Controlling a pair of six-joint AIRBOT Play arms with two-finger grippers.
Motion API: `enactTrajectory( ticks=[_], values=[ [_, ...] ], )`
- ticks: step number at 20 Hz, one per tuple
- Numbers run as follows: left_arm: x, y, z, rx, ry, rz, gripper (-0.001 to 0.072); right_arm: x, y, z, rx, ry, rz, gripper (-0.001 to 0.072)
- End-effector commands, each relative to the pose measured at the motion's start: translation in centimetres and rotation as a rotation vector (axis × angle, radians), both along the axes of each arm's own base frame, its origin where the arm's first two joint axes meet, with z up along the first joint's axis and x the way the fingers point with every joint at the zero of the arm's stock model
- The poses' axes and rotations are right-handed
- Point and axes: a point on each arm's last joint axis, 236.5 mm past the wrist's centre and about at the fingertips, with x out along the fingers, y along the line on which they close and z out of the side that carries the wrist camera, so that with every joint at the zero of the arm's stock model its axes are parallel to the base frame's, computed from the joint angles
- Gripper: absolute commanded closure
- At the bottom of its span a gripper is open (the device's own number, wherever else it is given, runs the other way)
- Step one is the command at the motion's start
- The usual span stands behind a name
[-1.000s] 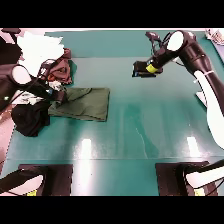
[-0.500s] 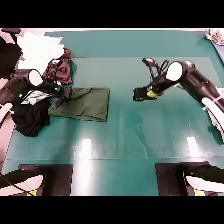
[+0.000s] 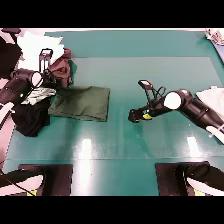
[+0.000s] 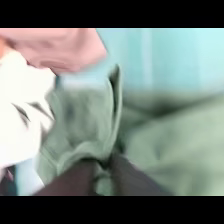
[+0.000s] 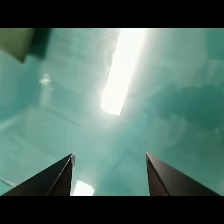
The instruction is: Fold the shirts.
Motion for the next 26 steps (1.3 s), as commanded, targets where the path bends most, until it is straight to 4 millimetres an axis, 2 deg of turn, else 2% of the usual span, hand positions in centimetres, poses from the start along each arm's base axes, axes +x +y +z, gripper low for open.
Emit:
enactTrajectory(
  ticks=[1,2,3,6,9,10,11,12,14,15,17,19,21,26],
  values=[
    [1.4,0.9,-1.0,0.019,-0.025,0.047,0.0086,-0.4,2.4,0.7,0.169,-0.015,-0.095,0.0208],
    [1.4,0.9,-1.6,0.018,-0.011,0.048,0.0015,0.0,2.7,1.0,0.196,-0.028,-0.116,0.0208],
    [1.5,0.8,-1.8,0.019,-0.009,0.047,0.0,0.3,2.9,1.4,0.218,-0.039,-0.133,0.0208],
    [1.8,1.2,-1.3,0.047,-0.02,0.036,-0.0001,0.6,3.0,1.6,0.226,-0.053,-0.141,0.0207],
    [1.0,1.6,-1.5,0.08,0.026,0.028,0.0,1.6,3.0,2.1,0.241,-0.09,-0.163,0.0205],
    [0.7,1.8,-1.8,0.086,0.046,0.03,0.0,2.1,3.0,2.3,0.248,-0.107,-0.174,0.0179],
    [0.4,1.9,-2.3,0.089,0.066,0.033,0.0,2.7,3.0,2.6,0.257,-0.129,-0.186,0.0101],
    [-0.1,2.1,-2.8,0.095,0.096,0.04,-0.0001,3.3,3.1,2.7,0.265,-0.146,-0.202,0.0065],
    [-2.0,2.7,-3.6,0.112,0.181,0.06,0.0,4.6,3.3,1.7,0.277,-0.147,-0.246,0.0064],
    [-2.9,3.1,-3.7,0.121,0.218,0.07,0.0,5.1,3.5,0.6,0.274,-0.138,-0.26,0.0047],
    [-4.0,3.4,-2.3,0.117,0.223,0.09,0.0002,6.1,4.3,-1.6,0.284,-0.117,-0.277,0.0048],
    [-5.0,3.7,0.4,0.095,0.187,0.121,0.0008,7.3,5.3,-2.7,0.308,-0.135,-0.262,0.0048],
    [-6.8,4.2,2.6,0.094,0.184,0.137,0.0008,8.4,6.8,-3.7,0.317,-0.146,-0.209,0.0048],
    [-11.9,5.4,5.0,0.125,0.26,0.147,0.0008,12.6,10.1,-5.4,0.329,-0.135,-0.176,0.0048]
  ],
)
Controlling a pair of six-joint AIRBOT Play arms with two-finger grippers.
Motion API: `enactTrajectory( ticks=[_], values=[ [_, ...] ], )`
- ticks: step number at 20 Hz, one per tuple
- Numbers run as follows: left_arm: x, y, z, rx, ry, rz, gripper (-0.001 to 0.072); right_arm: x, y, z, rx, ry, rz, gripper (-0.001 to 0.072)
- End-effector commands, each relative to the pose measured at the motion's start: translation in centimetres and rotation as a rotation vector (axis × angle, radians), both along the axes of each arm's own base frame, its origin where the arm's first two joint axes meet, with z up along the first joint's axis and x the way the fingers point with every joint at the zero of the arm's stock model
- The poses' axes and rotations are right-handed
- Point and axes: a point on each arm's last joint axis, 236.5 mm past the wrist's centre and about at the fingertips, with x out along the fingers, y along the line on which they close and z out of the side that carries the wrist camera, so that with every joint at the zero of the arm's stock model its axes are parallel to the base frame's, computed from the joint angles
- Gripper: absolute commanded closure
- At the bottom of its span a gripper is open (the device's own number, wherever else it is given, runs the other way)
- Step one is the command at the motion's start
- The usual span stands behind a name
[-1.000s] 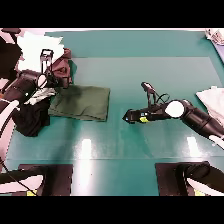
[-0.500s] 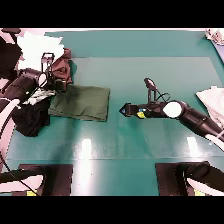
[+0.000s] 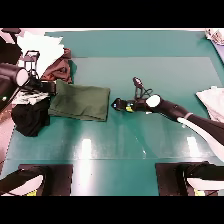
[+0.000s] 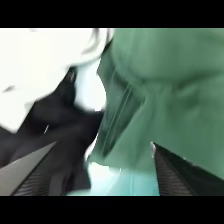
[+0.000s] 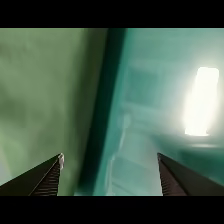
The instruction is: Fold the shirts.
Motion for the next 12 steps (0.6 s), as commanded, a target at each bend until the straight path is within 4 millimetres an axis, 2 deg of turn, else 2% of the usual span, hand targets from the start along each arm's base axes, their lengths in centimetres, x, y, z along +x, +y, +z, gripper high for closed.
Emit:
enactTrajectory(
  ticks=[1,4,7,8,9,10,11,12],
  values=[
    [-3.6,0.9,1.6,0.016,0.055,0.012,0.0008,2.6,2.7,-1.3,0.034,0.011,0.023,0.0048],
    [-4.5,1.1,3.0,0.014,0.029,0.011,0.0008,3.1,6.9,-1.4,0.131,0.046,0.073,0.0048],
    [-5.0,1.2,3.5,0.02,0.026,0.005,0.0008,1.7,11.7,-1.4,0.189,0.074,0.158,0.0053],
    [-5.1,1.2,3.5,0.019,0.029,0.006,0.0007,1.2,13.2,-1.3,0.197,0.074,0.178,0.007],
    [-5.3,1.2,3.5,0.019,0.031,0.007,0.0008,1.0,14.3,-1.0,0.206,0.065,0.196,0.0119],
    [-5.4,1.3,3.5,0.019,0.036,0.008,0.0008,1.1,15.2,-0.2,0.218,0.049,0.212,0.0233],
    [-5.5,1.3,3.5,0.02,0.043,0.01,0.0008,1.3,15.5,0.9,0.226,0.029,0.233,0.0573],
    [-5.7,1.3,3.4,0.02,0.052,0.012,0.0008,1.9,15.1,2.5,0.232,0.004,0.265,0.0691]
  ],
)
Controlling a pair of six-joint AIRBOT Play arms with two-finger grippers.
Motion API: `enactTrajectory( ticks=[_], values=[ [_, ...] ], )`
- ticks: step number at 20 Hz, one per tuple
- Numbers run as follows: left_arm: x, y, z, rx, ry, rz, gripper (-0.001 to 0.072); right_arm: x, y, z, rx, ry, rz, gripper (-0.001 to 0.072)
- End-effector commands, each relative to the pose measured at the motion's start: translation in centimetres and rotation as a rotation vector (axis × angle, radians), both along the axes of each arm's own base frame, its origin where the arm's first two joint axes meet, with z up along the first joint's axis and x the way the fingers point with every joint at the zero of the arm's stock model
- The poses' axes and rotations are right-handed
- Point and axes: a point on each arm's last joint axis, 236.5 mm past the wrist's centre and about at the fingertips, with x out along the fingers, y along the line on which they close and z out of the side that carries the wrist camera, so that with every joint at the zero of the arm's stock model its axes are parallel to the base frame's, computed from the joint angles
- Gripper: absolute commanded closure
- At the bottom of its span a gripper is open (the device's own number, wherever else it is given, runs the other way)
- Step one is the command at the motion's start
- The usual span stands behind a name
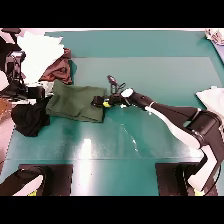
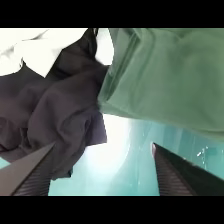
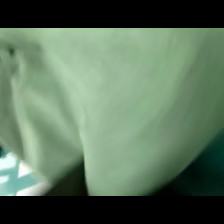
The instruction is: Fold the shirts.
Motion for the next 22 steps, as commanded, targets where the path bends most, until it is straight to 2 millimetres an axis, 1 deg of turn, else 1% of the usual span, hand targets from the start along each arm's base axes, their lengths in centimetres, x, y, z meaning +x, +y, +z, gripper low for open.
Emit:
enactTrajectory(
  ticks=[1,2,3,4,6,7,8,9,11,12,13,15,16,17,19,21,22],
  values=[
    [-0.8,0.0,-0.1,-0.005,0.027,0.004,0.0008,0.7,0.8,4.0,0.045,-0.047,0.081,0.0691],
    [-0.9,-0.2,-0.2,-0.014,0.033,0.007,0.0008,1.6,-0.8,6.0,0.034,-0.059,0.087,0.0692],
    [-1.0,-0.5,-0.3,-0.029,0.038,0.004,0.0008,2.7,-3.1,8.0,0.001,-0.079,0.071,0.0693],
    [-1.1,-1.2,-0.4,-0.056,0.041,-0.002,0.0008,4.2,-6.1,10.2,-0.048,-0.113,0.038,0.0693],
    [-1.2,-2.8,-0.6,-0.123,0.047,-0.018,0.0008,7.5,-13.6,15.0,-0.155,-0.198,-0.08,0.0694],
    [-1.3,-3.6,-0.7,-0.16,0.053,-0.026,0.0008,8.8,-17.6,17.3,-0.194,-0.222,-0.158,0.0694],
    [-1.4,-4.6,-0.7,-0.201,0.059,-0.036,0.0008,10.1,-22.1,19.7,-0.224,-0.241,-0.247,0.0694],
    [-1.5,-5.6,-0.7,-0.24,0.064,-0.045,0.0008,11.0,-26.3,21.7,-0.241,-0.252,-0.334,0.0695],
    [-1.8,-7.1,-0.6,-0.306,0.074,-0.059,0.0008,12.5,-35.4,25.4,-0.243,-0.261,-0.524,0.0695],
    [-1.9,-7.8,-0.5,-0.333,0.076,-0.065,0.0008,12.8,-39.6,26.6,-0.248,-0.256,-0.605,0.0695],
    [-1.9,-8.2,-0.4,-0.354,0.076,-0.07,0.0008,12.9,-44.1,27.4,-0.262,-0.253,-0.684,0.0695],
    [-2.1,-9.1,-0.3,-0.392,0.082,-0.077,0.0008,12.4,-52.3,28.2,-0.287,-0.248,-0.836,0.0695],
    [-2.1,-9.5,-0.2,-0.41,0.085,-0.081,0.0008,11.8,-56.5,28.1,-0.301,-0.242,-0.914,0.0695],
    [-2.2,-9.8,-0.2,-0.423,0.088,-0.081,0.0008,11.1,-60.2,27.6,-0.322,-0.229,-0.97,0.0695],
    [-2.3,-10.2,-0.1,-0.45,0.093,-0.064,0.0008,9.4,-65.6,25.8,-0.334,-0.175,-1.038,0.0695],
    [-2.4,-10.5,-0.1,-0.469,0.098,-0.048,0.0008,8.2,-68.8,24.6,-0.304,-0.151,-1.057,0.0695],
    [-2.4,-10.6,0.0,-0.477,0.099,-0.041,0.0008,7.6,-70.2,24.3,-0.297,-0.143,-1.082,0.0695]
  ],
)
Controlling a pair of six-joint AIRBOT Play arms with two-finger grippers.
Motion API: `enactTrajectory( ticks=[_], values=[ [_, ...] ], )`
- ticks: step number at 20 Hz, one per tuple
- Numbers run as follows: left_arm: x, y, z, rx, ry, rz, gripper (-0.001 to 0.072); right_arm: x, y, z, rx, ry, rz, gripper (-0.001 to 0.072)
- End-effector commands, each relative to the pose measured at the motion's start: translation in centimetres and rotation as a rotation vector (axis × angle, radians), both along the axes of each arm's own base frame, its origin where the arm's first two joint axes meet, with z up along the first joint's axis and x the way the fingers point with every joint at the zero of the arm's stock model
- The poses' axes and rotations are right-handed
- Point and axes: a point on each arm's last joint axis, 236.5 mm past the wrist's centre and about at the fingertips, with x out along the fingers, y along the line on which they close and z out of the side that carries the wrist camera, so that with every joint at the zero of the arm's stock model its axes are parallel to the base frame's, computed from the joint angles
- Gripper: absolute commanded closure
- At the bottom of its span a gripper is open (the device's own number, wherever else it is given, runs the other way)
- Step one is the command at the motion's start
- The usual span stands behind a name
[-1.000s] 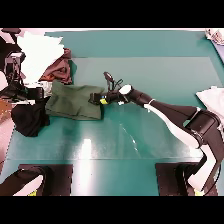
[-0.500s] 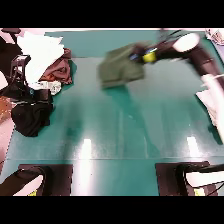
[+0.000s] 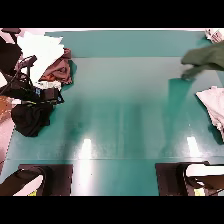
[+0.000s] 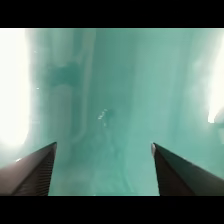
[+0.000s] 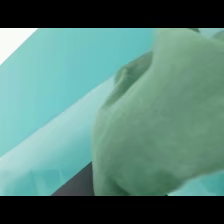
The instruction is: Fold the shirts.
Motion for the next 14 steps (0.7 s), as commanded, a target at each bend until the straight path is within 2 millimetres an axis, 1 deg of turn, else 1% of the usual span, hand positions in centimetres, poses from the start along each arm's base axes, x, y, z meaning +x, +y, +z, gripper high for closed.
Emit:
enactTrajectory(
  ticks=[1,3,5,6,7,9,13,14],
  values=[
    [-0.2,-0.9,0.2,-0.049,0.016,0.019,0.0008,-3.3,-6.9,-0.8,0.028,0.005,-0.1,0.0695],
    [-0.2,-0.9,0.2,-0.057,0.021,0.034,0.0008,-4.8,-8.8,0.3,0.014,-0.001,-0.133,0.0695],
    [-0.3,-1.0,0.2,-0.059,0.022,0.035,0.0008,-6.6,-9.8,1.8,0.019,0.009,-0.161,0.0695],
    [-0.3,-1.0,0.2,-0.06,0.022,0.034,0.0008,-7.5,-10.3,2.3,0.014,0.027,-0.178,0.0695],
    [-0.3,-1.0,0.2,-0.062,0.024,0.038,0.0008,-8.8,-11.0,2.2,0.007,0.07,-0.213,0.0695],
    [-0.3,-1.0,0.2,-0.062,0.024,0.038,0.0008,-11.5,-11.8,0.8,0.026,0.186,-0.282,0.0695],
    [-0.3,-1.1,0.3,-0.065,0.025,0.036,0.0008,-16.0,-11.3,-3.3,0.075,0.441,-0.322,0.0694],
    [-0.3,-1.2,0.3,-0.069,0.026,0.036,0.0008,-16.0,-11.2,-3.7,0.093,0.443,-0.337,0.0694]
  ],
)
